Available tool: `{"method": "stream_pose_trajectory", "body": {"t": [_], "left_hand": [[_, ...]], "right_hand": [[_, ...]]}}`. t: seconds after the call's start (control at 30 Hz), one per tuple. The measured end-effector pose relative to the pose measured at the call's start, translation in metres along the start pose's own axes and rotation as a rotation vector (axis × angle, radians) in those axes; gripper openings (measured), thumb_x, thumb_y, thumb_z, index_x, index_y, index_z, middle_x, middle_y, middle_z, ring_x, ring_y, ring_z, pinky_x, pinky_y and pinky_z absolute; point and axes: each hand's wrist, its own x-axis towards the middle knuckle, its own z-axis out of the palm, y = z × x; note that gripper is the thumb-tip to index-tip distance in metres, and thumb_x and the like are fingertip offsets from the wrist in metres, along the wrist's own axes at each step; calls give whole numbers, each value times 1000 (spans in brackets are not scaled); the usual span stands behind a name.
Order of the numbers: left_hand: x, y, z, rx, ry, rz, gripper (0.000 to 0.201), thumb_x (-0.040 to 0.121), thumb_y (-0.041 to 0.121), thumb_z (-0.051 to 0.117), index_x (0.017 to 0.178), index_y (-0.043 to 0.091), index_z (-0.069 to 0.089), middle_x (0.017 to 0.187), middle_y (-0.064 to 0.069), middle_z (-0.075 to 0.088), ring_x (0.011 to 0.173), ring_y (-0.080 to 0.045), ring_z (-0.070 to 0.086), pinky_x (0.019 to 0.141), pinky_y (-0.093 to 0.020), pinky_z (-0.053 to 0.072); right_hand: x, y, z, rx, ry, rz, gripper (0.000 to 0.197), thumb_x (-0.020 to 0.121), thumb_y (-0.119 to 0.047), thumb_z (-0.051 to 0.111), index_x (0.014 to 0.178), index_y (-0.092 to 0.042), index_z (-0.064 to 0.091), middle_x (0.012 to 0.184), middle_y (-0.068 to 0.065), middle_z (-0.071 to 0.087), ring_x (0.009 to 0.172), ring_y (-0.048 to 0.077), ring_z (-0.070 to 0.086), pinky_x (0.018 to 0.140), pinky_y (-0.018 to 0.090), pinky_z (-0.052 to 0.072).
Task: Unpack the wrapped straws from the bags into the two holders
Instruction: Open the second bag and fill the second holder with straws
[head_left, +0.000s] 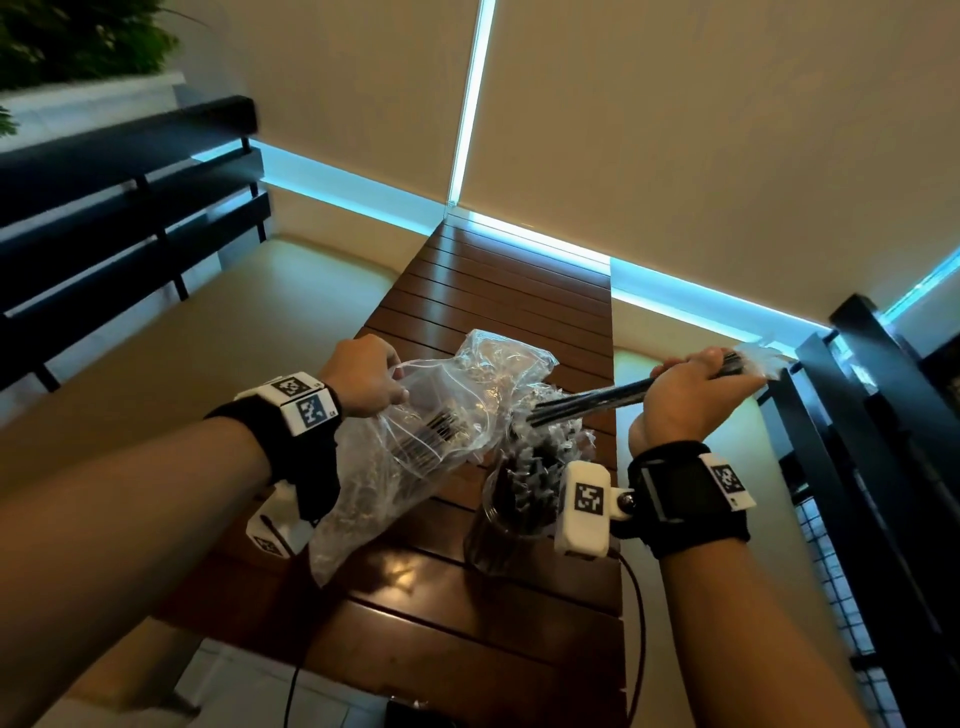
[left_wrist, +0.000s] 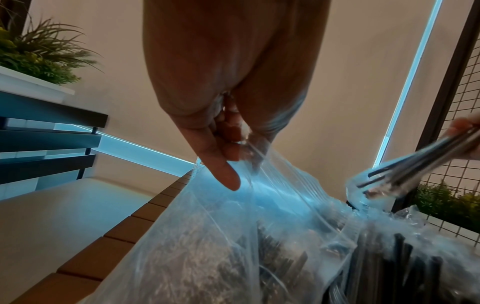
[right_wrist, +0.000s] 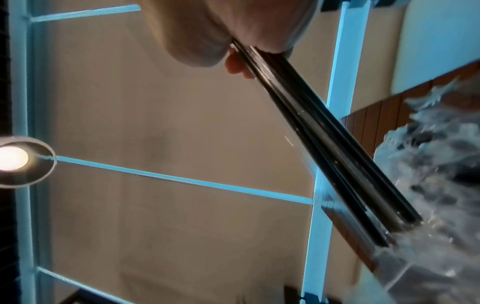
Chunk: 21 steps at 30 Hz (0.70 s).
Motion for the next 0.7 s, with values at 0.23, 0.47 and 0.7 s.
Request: {"method": "stream_pose_trajectory", "body": {"t": [0.23,0.47,0.7], "left_hand": [[2,3,5,11,-3,20,24,72,23,86,87,10,73,86,-4,70,69,-13,60,52,-21,40],[2,3,19,51,38,144,22,80,25,76,98,15,70,96,-3,72,83,-21,63,78,-36,56],[7,12,28,73,6,182,19,81,27,76,93,14,69,92,-1,70,84,-22,63,75,-34,54]], "right_hand": [[-43,17,18,-240,-316,-238,16,106,-20,37,118,-10,40,74,-4,56,61,16,60,57,23,45],[-33,-31,-17,-14,-260,-501,12,104,-16,39,102,-27,39,76,-4,54,61,16,56,68,33,55],[-5,6,-11,-237,-163,-269,6,104,-19,39,108,-16,40,80,-3,57,58,10,58,63,38,55]]}}
